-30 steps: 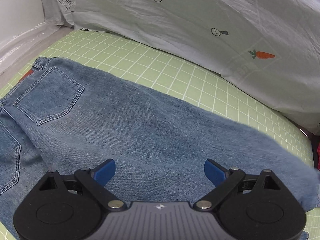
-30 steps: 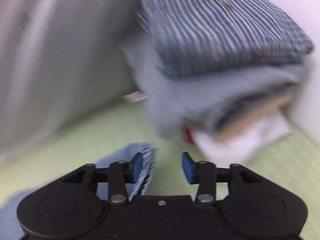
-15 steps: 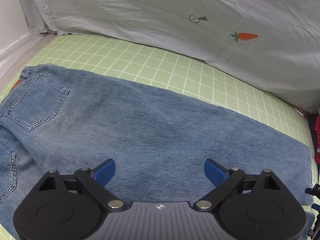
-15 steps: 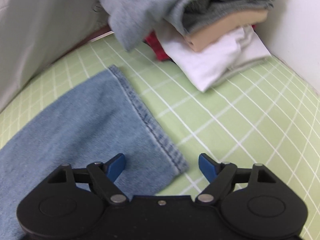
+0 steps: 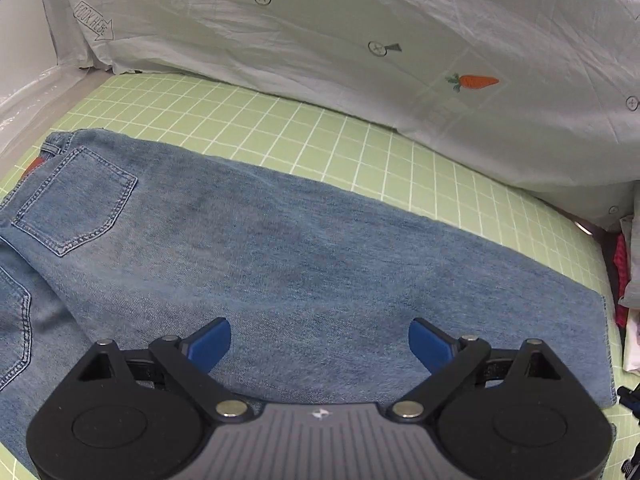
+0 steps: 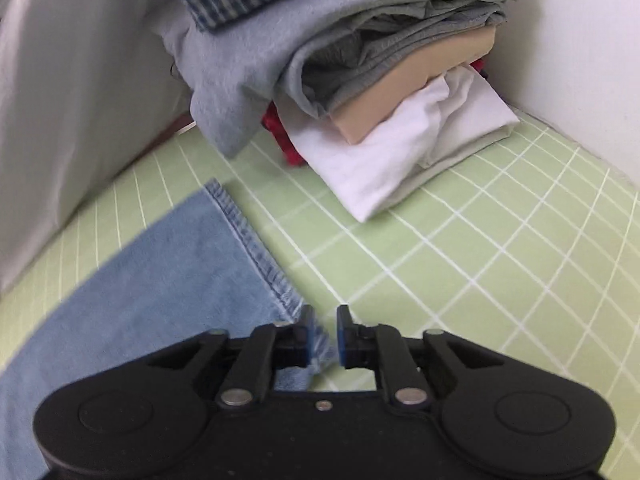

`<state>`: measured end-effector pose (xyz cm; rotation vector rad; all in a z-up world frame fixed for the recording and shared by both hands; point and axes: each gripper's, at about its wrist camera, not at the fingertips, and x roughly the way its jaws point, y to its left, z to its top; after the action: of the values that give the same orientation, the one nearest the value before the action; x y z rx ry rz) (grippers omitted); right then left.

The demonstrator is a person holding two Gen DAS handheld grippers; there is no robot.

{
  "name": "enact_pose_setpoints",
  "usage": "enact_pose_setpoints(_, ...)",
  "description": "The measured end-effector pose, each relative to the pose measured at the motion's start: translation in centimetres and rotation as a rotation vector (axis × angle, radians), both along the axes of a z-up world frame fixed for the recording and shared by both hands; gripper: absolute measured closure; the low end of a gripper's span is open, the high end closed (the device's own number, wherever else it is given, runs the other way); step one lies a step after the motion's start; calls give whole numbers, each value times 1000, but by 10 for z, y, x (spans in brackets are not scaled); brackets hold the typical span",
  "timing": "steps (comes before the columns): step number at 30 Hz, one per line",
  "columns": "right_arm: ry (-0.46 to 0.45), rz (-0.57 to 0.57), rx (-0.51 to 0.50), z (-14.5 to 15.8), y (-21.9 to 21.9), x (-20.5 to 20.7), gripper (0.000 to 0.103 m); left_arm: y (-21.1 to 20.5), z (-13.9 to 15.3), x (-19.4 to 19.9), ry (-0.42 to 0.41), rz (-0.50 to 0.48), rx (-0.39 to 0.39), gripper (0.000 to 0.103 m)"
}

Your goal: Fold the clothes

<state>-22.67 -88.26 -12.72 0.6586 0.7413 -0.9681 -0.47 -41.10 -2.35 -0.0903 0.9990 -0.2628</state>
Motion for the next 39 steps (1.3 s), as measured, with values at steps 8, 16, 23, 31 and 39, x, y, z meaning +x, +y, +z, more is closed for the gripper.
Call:
enact_pose_setpoints(8, 3, 72, 26, -10, 52, -65, 23, 14, 22, -39, -53, -26, -36, 8)
enact_pose_setpoints(16, 78, 232, -30, -21, 89, -74, 83, 18, 29, -95, -77, -58, -11, 8)
enact_pose_setpoints(23, 87, 222, -43, -19, 81, -103, 95, 37, 28, -139, -72, -12, -2, 8)
enact_pose_setpoints(31, 64, 153, -32, -11, 89, -125, 39, 72, 22, -161, -51, 83, -14, 8)
enact_pose_setpoints(39, 8, 123, -16, -2, 155, -132, 1, 82, 17, -151, -46, 26, -29, 8)
